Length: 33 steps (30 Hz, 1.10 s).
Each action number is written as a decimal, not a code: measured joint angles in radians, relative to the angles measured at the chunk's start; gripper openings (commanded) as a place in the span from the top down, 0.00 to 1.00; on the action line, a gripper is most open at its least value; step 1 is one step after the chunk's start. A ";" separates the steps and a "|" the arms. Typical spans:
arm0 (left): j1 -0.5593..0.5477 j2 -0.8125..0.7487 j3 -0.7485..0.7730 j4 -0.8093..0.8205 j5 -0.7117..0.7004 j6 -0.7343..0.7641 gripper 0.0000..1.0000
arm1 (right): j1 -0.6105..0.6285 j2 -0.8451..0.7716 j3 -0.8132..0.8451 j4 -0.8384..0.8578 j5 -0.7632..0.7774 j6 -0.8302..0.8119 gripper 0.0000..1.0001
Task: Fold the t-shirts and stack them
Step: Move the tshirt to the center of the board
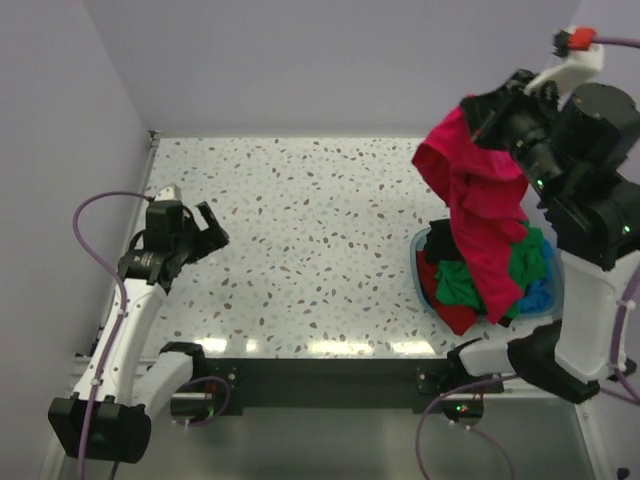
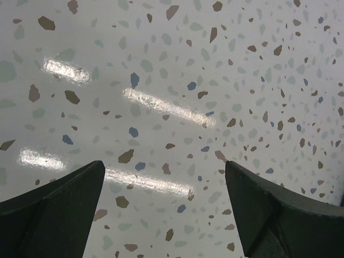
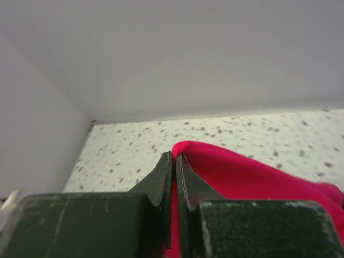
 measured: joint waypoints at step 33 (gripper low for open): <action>0.000 -0.177 0.081 -0.320 -0.177 -0.054 0.00 | 0.307 -0.039 -1.139 0.391 0.123 0.051 0.01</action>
